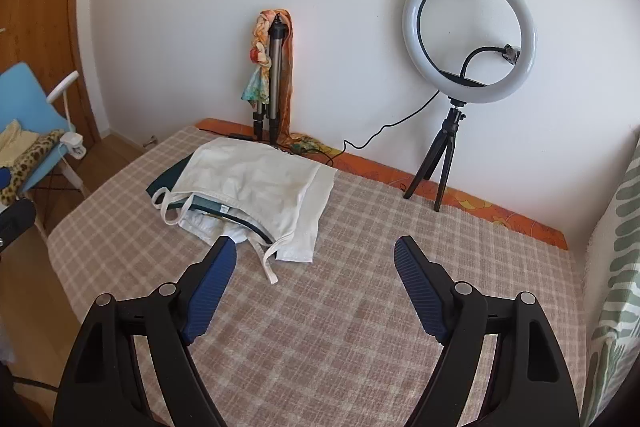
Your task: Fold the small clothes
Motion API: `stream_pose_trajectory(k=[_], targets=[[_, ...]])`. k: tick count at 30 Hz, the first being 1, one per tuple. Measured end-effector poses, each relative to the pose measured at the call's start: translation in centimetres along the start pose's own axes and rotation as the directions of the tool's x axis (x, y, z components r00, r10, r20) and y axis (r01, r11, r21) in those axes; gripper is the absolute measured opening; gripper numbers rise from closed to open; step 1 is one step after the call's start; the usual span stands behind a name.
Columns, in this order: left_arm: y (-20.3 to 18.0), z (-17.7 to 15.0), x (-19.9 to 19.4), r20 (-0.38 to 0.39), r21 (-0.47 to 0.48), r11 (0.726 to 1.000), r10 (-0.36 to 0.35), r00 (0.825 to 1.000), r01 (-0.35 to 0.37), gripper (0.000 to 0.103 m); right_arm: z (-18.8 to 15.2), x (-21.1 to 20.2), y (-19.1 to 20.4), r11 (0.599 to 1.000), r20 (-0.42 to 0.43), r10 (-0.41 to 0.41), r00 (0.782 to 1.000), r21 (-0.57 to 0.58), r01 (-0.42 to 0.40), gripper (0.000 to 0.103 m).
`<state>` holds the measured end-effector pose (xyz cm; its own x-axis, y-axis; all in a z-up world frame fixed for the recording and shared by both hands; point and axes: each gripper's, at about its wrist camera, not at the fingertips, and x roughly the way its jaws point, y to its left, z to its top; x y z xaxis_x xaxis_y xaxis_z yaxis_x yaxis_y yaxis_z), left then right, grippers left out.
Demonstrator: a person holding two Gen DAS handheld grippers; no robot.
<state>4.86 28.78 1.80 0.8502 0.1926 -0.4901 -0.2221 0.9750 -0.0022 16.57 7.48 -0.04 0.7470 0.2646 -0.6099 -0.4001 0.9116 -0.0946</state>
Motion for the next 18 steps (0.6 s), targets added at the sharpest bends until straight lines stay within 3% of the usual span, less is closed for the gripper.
stream_pose_trajectory(k=[18], targets=[[-0.1, -3.1, -3.7, -0.04, -0.072, 0.997, -0.003, 0.999, 0.0, 0.103, -4.2, -4.2, 0.9, 0.998, 0.043, 0.051, 0.998, 0.04, -0.053, 0.082]])
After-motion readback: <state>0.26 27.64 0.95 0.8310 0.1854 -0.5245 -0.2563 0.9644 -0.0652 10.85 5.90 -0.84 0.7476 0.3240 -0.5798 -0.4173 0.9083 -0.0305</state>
